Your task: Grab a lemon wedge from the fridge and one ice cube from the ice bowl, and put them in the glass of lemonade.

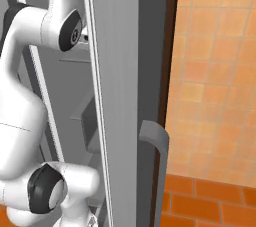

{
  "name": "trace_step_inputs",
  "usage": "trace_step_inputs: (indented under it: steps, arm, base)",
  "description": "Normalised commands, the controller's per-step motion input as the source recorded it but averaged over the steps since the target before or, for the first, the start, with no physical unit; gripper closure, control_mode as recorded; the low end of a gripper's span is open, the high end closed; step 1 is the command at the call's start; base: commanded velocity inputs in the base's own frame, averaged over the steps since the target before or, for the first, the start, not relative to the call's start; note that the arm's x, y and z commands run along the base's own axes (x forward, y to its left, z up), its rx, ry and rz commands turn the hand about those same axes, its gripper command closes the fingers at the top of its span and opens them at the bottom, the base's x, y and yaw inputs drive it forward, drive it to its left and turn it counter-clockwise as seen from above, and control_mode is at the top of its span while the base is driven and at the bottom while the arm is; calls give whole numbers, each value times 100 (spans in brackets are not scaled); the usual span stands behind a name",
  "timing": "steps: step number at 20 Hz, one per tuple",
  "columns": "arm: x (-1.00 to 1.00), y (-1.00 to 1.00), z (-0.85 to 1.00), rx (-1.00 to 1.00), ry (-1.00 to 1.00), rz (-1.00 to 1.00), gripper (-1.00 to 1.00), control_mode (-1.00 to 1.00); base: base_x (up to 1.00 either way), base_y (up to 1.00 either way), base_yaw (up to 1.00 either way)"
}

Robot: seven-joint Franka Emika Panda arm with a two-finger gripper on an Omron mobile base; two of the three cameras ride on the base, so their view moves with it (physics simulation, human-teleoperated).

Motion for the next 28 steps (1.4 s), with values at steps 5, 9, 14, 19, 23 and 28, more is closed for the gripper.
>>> trace_step_inputs:
  steps: [5,9,14,19,23,28]
  arm:
    - [26,0,-3,0,5,-5,-100,-100]
    - [60,0,-23,-3,0,0,-100,-100]
    - [65,-2,-4,-13,0,-4,-100,-100]
    - [67,-4,-24,-4,0,-7,-100,-100]
    - [54,0,-4,-4,0,-11,-100,-100]
    - [48,4,5,-6,0,-9,-100,-100]
  base:
    - [0,0,0]
    - [0,0,0]
    - [0,0,0]
    - [0,0,0]
    - [0,0,0]
    - [0,0,0]
